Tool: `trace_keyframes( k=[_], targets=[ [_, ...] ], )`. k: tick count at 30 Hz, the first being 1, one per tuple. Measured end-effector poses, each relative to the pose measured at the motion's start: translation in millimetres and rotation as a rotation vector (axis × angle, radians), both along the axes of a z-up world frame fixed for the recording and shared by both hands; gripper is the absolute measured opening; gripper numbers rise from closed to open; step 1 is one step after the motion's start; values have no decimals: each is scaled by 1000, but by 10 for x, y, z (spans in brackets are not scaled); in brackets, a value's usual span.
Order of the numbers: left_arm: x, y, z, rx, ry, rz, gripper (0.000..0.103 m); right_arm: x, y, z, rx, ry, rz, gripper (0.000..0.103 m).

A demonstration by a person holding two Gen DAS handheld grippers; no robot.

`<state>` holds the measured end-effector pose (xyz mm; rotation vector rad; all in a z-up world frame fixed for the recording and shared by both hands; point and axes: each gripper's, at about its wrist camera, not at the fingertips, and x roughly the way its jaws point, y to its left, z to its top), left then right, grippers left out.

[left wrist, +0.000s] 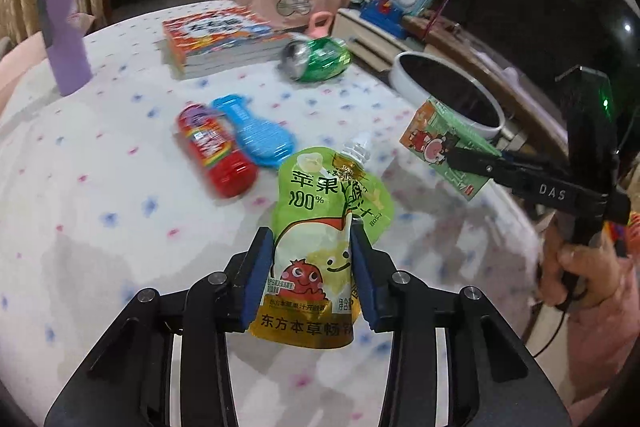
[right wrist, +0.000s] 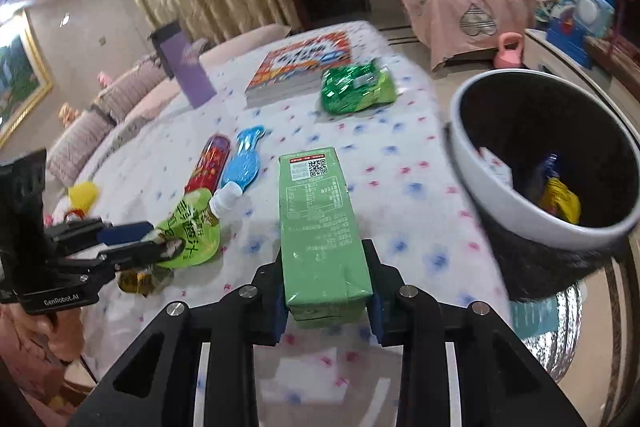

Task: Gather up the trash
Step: 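Carry the juice pouch and green juice box over the bin and release both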

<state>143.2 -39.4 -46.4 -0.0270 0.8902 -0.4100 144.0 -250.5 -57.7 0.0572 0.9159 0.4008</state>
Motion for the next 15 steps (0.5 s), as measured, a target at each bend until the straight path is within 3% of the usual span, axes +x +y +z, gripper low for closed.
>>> trace_keyframes(
  k=[15],
  targets=[
    [303,-915,339,-83,-56,-106,37,-121,-849,398,41,-75,-202,31]
  ],
)
